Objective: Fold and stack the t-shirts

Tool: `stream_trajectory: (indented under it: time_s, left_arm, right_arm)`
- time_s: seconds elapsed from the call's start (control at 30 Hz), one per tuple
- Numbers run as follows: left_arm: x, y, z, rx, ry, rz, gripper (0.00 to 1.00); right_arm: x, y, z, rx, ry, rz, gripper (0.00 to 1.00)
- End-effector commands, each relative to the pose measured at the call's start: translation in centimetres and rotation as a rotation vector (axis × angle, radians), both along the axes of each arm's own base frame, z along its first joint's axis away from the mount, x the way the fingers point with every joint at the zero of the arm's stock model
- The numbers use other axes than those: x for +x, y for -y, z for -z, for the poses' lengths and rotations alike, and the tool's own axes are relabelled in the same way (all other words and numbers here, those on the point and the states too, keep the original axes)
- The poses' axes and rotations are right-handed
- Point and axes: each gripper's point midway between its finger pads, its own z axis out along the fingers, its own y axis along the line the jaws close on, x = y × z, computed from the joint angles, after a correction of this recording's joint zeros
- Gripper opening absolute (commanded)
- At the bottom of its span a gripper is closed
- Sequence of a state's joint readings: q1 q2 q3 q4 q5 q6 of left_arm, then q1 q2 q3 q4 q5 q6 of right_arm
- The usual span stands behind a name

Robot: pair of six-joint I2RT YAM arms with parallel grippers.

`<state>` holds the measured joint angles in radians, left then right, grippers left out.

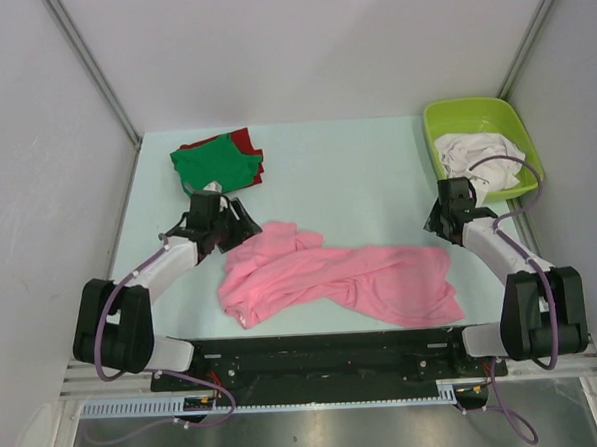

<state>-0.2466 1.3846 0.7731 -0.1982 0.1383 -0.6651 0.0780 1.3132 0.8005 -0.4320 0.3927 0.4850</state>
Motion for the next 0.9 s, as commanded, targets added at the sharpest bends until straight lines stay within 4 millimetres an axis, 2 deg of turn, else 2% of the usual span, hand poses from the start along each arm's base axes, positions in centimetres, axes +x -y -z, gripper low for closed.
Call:
stream_trajectory:
  time_s: [0.0,0.23,0.37,0.5,0.87]
  left_arm:
    - [0.6,0.8,0.5,-0.051,0.014,-0.016,0.67]
    - [0.0,1.0,2.3,-0.071,-0.017,-0.023,0.63]
    - [0.0,1.0,2.5,-0.067,-0.022,-0.023,0.63]
    - [-0.1,0.9,2.7,-0.061,-0.031,-0.021,0.63]
    - [0.5,1.2,2.4,-0.081,-0.034,-0.025,0.65]
  right_arm:
    - [1.7,-1.2,1.2,0.058,0.018,-0.021,0.7]
    - [1.4,-2.6,4.0,0.076,-0.061,-0.048,0.7]
    - [1.1,-3.0,4.6,0.086,-0.078,-0.052,0.63]
    - [0.5,-3.4,4.7,0.094,-0.09,-0.058,0.63]
    - [-2.2,-2.5,3.8,0.04,-0.097,0.016,0.65]
